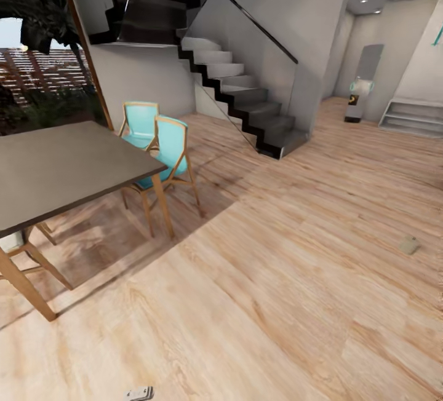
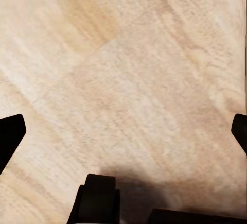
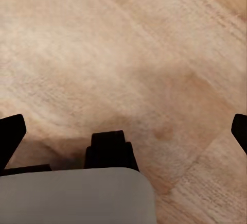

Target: Place each of the two pumpkins and all three candles from the living room inside a cabinet in the living room (use any cabinet), then make sure every cabinet is closed, and position the cauldron so it is next to a table in the living room.

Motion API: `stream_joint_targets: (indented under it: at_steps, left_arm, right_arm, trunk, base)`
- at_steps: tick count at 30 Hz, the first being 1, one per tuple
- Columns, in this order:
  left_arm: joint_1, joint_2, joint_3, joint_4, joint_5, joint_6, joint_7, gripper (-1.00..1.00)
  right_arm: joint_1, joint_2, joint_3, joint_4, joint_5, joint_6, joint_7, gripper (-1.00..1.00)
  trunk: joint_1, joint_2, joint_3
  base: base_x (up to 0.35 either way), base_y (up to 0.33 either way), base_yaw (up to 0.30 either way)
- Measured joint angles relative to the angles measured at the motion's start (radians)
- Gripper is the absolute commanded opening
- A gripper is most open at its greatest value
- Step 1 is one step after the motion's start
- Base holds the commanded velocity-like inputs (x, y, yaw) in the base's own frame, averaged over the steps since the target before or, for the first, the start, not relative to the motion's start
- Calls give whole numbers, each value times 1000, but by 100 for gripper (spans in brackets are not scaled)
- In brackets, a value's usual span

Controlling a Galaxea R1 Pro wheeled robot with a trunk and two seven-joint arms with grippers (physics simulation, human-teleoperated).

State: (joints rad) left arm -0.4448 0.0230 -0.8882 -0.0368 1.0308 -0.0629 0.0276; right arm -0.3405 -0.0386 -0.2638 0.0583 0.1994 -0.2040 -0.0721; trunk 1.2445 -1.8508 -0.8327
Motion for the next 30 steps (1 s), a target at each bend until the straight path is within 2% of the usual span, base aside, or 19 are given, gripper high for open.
stream_joint_targets:
  at_steps: [6,19,30]
  left_arm:
    - [0,0,0,0,0,0,0,100]
    - [0,0,0,0,0,0,0,100]
    - [0,1,0,0,0,0,0,100]
  right_arm:
    - [0,-1,0,0,0,0,0,100]
    - [0,-1,0,0,0,0,0,100]
    - [0,-1,0,0,0,0,0,100]
  trunk:
    - [0,0,0]
    - [0,0,0]
    - [0,0,0]
  base:
    - [283,73,-294]
    - [25,10,-294]
    - [223,223,-294]
